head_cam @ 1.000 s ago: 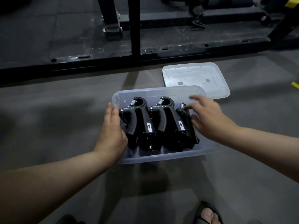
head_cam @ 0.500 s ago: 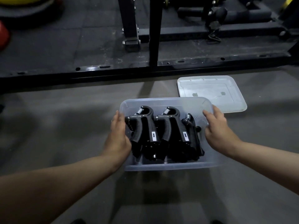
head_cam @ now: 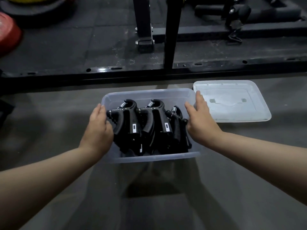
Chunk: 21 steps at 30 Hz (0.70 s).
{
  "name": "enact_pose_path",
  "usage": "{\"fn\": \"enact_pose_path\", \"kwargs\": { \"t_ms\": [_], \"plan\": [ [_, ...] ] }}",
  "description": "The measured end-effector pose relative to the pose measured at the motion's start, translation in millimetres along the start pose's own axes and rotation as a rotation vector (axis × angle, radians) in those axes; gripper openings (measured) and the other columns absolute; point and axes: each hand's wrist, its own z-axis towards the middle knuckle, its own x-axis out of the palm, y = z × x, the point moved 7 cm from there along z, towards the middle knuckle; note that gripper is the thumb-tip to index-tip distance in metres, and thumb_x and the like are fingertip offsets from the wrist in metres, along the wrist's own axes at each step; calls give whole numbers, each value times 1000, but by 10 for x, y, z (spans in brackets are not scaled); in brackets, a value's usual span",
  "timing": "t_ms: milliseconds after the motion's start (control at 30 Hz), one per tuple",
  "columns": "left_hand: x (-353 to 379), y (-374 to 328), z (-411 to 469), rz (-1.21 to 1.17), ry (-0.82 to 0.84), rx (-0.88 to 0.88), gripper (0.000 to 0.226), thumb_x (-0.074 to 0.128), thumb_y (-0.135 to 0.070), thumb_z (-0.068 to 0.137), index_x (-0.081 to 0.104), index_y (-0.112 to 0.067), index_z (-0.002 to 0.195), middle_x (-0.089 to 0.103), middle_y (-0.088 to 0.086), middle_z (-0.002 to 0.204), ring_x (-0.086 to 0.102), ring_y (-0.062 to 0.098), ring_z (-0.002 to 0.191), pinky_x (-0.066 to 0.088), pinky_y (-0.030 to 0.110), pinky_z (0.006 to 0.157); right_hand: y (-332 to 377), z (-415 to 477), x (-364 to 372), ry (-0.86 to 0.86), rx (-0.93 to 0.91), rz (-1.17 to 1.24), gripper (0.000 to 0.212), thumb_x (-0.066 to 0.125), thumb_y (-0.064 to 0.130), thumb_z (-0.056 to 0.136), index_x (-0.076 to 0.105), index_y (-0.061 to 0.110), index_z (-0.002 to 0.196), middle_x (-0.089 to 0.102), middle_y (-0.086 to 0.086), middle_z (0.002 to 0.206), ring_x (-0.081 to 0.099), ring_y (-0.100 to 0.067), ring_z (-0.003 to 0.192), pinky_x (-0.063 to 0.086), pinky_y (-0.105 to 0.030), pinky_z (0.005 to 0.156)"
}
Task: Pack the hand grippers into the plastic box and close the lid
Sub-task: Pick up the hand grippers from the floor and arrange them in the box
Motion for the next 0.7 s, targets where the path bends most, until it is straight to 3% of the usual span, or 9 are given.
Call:
{"fn": "enact_pose_path", "kwargs": {
  "t_ms": [100, 267, 333, 433, 500, 533, 600, 700],
  "plan": [
    [44, 3, 17, 31, 9, 31, 55, 35, -3, 97, 20, 2, 150, 10, 15, 160, 8, 17, 147, -5, -2, 102, 1, 3, 1, 2, -20, -26, 65, 39, -3, 89, 25, 6, 152, -18, -21, 160, -16, -30, 149, -3, -38, 122],
    [18, -57, -5, 96, 11, 68, 55, 36, -8, 98, 19, 3, 150, 8, 14, 161, 7, 22, 148, 4, 20, 115, 54, -37, -109, -25, -36, -6, 55, 45, 22, 94, 35, 15, 148, -4, -14, 163, 17, -29, 146, 22, -41, 119],
    [18, -111, -29, 153, 13, 124, 55, 32, -14, 96, 26, 6, 147, 16, 20, 158, 17, 32, 146, 15, 35, 118, -30, 22, -323, -120, -19, 9, 47, 44, 34, 96, 41, 23, 141, 14, -5, 160, 38, -23, 136, 37, -45, 109],
    [5, -150, -39, 259, -12, 250, 61, 26, -24, 89, 43, 9, 137, 36, 24, 149, 31, 39, 140, 26, 46, 114, -525, 448, -565, -177, 184, 173, 33, 44, 31, 97, 45, 19, 127, 51, -3, 130, 58, -25, 102, 45, -39, 88],
    [-11, -172, -33, 285, -18, 251, 63, 24, -27, 87, 48, 6, 135, 44, 20, 145, 33, 37, 139, 26, 44, 114, -1019, 715, -362, -25, 353, 169, 36, 48, 21, 94, 49, 9, 128, 61, -14, 117, 59, -31, 99, 44, -33, 82],
    [-22, -186, -25, 289, -28, 245, 63, 25, -27, 86, 49, 4, 135, 45, 19, 144, 34, 36, 138, 25, 42, 114, -1206, 764, -154, 99, 393, 118, 39, 51, 20, 94, 51, 7, 130, 61, -18, 122, 58, -34, 106, 44, -32, 86],
    [-19, -210, -1, 278, -51, 241, 59, 29, -24, 86, 49, 5, 135, 45, 19, 144, 33, 36, 138, 21, 40, 115, -1492, 727, 260, 296, 430, -27, 47, 55, 26, 94, 49, 8, 137, 52, -23, 135, 52, -37, 121, 43, -35, 100],
    [36, -157, 90, 221, -33, 196, 57, 35, -18, 84, 48, 9, 133, 43, 24, 143, 30, 38, 137, 18, 43, 117, -1592, 627, 474, 379, 381, -107, 52, 56, 35, 93, 48, 12, 139, 47, -22, 136, 52, -39, 120, 44, -41, 103]
  ]
}}
